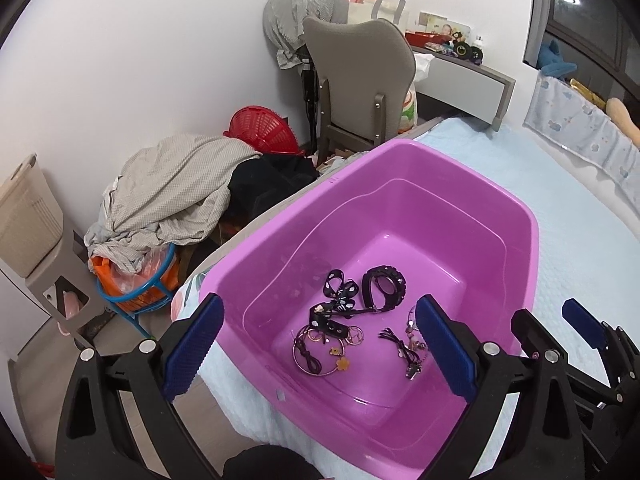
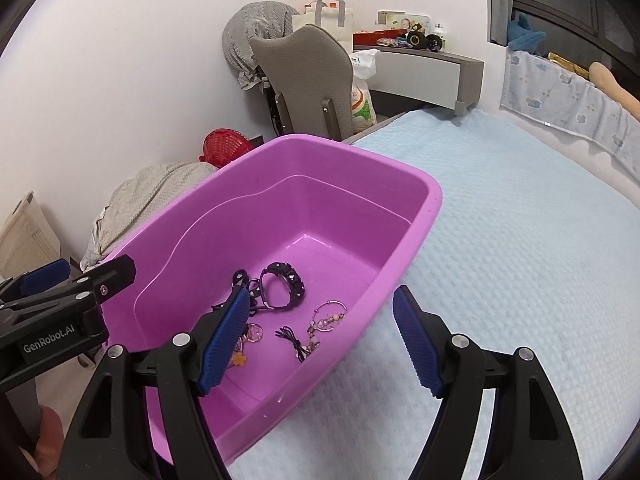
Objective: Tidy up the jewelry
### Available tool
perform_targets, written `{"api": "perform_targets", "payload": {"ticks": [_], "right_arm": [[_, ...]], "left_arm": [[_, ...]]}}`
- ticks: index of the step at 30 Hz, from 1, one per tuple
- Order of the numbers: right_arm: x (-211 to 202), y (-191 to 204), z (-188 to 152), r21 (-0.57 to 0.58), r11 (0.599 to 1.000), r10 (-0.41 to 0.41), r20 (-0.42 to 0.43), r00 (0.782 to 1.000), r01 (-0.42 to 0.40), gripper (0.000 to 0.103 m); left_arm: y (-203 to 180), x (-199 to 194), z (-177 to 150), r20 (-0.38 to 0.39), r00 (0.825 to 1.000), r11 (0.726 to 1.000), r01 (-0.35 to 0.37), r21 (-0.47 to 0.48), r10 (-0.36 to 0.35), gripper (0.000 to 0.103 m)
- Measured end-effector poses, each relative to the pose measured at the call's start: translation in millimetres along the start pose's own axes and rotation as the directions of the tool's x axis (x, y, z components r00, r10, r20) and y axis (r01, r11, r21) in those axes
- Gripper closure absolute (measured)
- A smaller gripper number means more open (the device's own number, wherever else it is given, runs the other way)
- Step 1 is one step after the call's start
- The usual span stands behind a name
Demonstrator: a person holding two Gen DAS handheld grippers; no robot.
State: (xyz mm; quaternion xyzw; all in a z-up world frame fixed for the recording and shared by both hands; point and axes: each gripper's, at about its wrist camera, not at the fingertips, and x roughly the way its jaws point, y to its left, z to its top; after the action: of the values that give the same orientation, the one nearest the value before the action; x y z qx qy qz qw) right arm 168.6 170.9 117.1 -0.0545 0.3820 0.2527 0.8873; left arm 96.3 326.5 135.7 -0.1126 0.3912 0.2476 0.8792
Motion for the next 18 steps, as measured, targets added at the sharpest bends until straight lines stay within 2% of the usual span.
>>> {"api": "perform_targets", "payload": {"ticks": [18], "right_arm": [[-25,1,-10,0.009,1.000,-0.011,0.023,1.000,0.011,0.032]], "left_arm": [[-2,-20,-8,0.018,1.000,1.000,-0.007,-0.001,0.007,0.008]]}}
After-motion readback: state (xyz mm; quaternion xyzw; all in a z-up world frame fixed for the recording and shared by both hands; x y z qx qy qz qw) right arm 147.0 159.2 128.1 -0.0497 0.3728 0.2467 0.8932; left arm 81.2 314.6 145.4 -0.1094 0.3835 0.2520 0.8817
